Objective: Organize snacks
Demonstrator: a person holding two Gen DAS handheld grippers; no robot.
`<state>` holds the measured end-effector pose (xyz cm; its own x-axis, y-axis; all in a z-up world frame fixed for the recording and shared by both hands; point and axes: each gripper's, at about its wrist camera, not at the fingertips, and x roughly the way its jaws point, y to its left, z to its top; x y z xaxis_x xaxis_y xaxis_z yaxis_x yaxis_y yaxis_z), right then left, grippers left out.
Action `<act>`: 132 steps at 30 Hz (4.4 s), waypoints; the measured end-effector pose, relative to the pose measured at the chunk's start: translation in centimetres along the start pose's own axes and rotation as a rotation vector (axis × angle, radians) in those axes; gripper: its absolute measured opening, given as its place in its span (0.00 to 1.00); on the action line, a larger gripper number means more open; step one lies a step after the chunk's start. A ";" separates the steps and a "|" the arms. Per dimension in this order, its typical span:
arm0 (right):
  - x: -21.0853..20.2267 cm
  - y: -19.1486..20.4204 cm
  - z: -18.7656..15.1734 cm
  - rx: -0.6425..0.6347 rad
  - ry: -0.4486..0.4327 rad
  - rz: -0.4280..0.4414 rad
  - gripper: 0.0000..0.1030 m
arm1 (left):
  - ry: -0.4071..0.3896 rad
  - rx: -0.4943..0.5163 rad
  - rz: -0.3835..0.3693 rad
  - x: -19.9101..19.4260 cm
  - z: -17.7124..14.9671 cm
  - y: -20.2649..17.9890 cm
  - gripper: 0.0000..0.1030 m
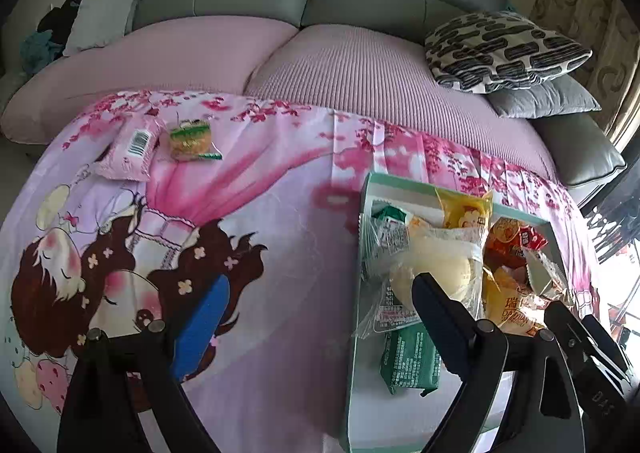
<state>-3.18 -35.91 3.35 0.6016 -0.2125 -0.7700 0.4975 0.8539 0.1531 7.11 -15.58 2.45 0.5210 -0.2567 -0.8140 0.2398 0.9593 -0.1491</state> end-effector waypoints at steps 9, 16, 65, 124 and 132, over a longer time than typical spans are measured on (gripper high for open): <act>-1.2 3.0 0.1 -0.039 -0.031 0.064 1.00 | -0.024 -0.065 0.073 -0.8 1.1 3.9 0.90; -2.3 8.2 0.7 -0.130 -0.076 0.154 1.00 | -0.044 -0.185 0.135 -2.0 2.6 10.4 0.90; 7.8 27.6 2.4 -0.360 0.081 0.386 0.51 | 0.049 -0.278 -0.077 2.8 9.7 21.2 0.37; -4.5 5.9 -7.8 -0.078 0.051 0.052 1.00 | 0.060 0.062 0.227 -5.0 -7.7 3.5 0.90; -3.8 5.2 -8.6 -0.071 0.071 0.041 1.00 | 0.077 0.087 0.270 -4.2 -8.2 3.5 0.90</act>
<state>-8.26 -26.53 1.73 0.5733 -0.1450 -0.8064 0.4269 0.8929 0.1430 -0.95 -10.21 0.75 0.5125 0.0191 -0.8585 0.1724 0.9771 0.1247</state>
